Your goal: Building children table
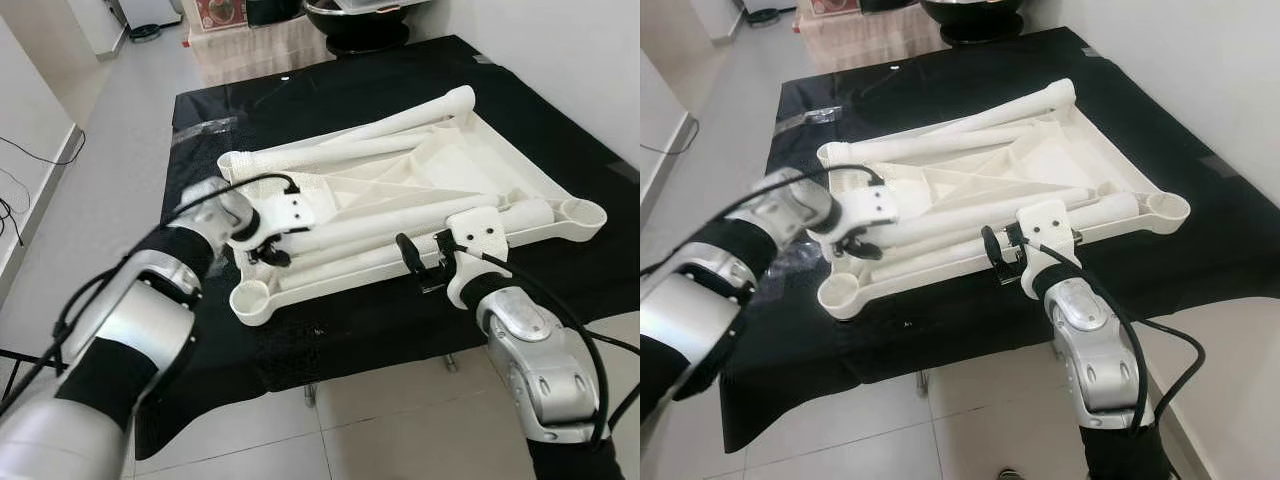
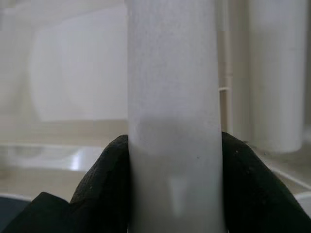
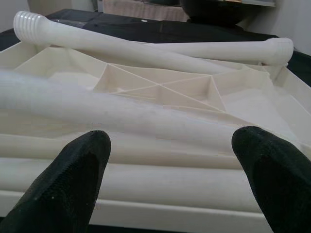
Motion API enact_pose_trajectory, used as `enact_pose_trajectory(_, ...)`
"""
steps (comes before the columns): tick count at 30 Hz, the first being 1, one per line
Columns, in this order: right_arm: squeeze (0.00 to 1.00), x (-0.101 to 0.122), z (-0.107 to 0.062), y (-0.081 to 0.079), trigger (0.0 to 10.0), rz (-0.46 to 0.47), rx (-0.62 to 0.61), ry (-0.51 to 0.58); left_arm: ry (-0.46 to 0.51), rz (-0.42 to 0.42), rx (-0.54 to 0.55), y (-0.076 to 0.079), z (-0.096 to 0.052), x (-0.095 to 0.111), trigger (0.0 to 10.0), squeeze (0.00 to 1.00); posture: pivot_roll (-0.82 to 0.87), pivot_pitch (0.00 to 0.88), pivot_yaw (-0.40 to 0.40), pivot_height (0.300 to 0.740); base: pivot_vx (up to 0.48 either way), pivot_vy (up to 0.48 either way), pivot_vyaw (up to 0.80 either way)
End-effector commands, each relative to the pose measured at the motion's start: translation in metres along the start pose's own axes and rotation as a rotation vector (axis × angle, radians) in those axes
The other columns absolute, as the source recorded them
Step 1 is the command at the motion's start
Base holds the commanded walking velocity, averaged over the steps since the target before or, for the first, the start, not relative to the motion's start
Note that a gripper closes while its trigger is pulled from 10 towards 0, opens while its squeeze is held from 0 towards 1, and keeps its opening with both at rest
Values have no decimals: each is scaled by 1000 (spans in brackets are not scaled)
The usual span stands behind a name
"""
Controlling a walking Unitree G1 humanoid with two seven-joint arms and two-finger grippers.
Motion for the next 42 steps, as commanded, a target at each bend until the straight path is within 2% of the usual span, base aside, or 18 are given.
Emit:
enact_pose_trajectory(1, 0, -2, 1, -3, 10000, 8, 8, -5, 3, -16, 21, -7, -9, -4, 0, 0, -141, 111, 105, 740, 0, 0, 0)
enact_pose_trajectory(2, 0, -2, 3, -3, 10000, 6, 9, -2, 40, -33, 84, -23, -23, -1, 0, 0, -139, 99, 103, 740, 0, 0, 0)
enact_pose_trajectory(9, 0, -2, 4, -4, 10000, 0, 11, 1, 119, -54, 156, -37, -34, 9, 0, 0, -134, 85, 102, 740, 0, 0, 0)
enact_pose_trajectory(12, 0, -1, 4, -4, 10000, 6, 9, 7, 229, -99, 249, -48, -41, 21, 0, 0, -138, 74, 105, 740, 0, 0, 0)
enact_pose_trajectory(14, 0, 0, 4, -3, 10000, 86, 6, 29, 410, -186, 341, -58, -51, 35, 0, 0, -137, 71, 104, 740, 0, 0, 0)
enact_pose_trajectory(15, 0, 0, 4, -3, 10000, 86, 6, 29, 410, -186, 341, -58, -51, 35, 0, 0, -137, 71, 104, 740, 0, 0, 0)
enact_pose_trajectory(16, 0, 5, 4, -2, 10000, 214, 15, 62, 545, -279, 401, -63, -56, 41, 0, 0, -135, 67, 102, 740, 0, 0, 0)
enact_pose_trajectory(17, 0, 5, 4, -2, 10000, 214, 15, 62, 545, -279, 401, -63, -56, 41, 0, 0, -135, 67, 102, 740, 0, 0, 0)
enact_pose_trajectory(19, 0, 22, 1, -2, 10000, 516, 86, 161, 843, -384, 458, -61, -67, 51, 0, 0, -131, 63, 94, 740, 0, 0, 0)
enact_pose_trajectory(20, 0, 22, 1, -2, 10000, 516, 86, 161, 843, -384, 458, -61, -67, 51, 0, 0, -131, 63, 94, 740, 0, 0, 0)
enact_pose_trajectory(21, 0, 31, -1, -3, 10000, 664, 160, 213, 987, -442, 449, -55, -72, 53, 3216, 0, -130, 65, 91, 740, 0, 0, 0)
enact_pose_trajectory(22, 0, 31, -1, -3, 10000, 664, 160, 213, 987, -442, 449, -55, -72, 53, 3216, 0, -130, 65, 91, 740, 0, 0, 0)
enact_pose_trajectory(23, 0, 43, -6, -4, 10000, 767, 268, 271, 1114, -477, 388, -42, -74, 54, 10000, 0, -128, 63, 81, 740, 0, 0, 0)
enact_pose_trajectory(25, 0, 71, -24, -11, 10000, 776, 547, 372, 1300, -486, 242, -5, -76, 53, 10000, 0, -124, 57, 67, 740, 0, 0, 0)
enact_pose_trajectory(26, 0, 71, -24, -11, 10000, 776, 547, 372, 1300, -486, 242, -5, -76, 53, 10000, 0, -124, 57, 67, 740, 0, 0, 0)
enact_pose_trajectory(29, 0, 90, -42, -15, 10000, 676, 795, 401, 1385, -491, 100, 28, -79, 48, 10000, 0, -118, 51, 53, 740, 0, 0, 0)
enact_pose_trajectory(36, 0, 104, -55, -20, 10000, 550, 1041, 332, 1398, -420, -149, 75, -90, 44, 10000, 0, -108, 38, 34, 740, 0, 0, 0)
enact_pose_trajectory(42, 0, 110, -57, -34, 10000, 411, 1158, 215, 1389, -396, -241, 96, -98, 45, 10000, 0, -110, 33, 23, 740, 0, 0, 0)
Point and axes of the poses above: a point about 5 cm out from each wrist's last joint towards the gripper, its own z axis pointing out of the wrist towards the gripper, its own x axis along the axis of the wrist's last joint, y = z × x, the point moved 2 cm from there along z, pointing out of the wrist towards the gripper, and after that the axes turned 11 degrees about z, right-handed, at the moved point
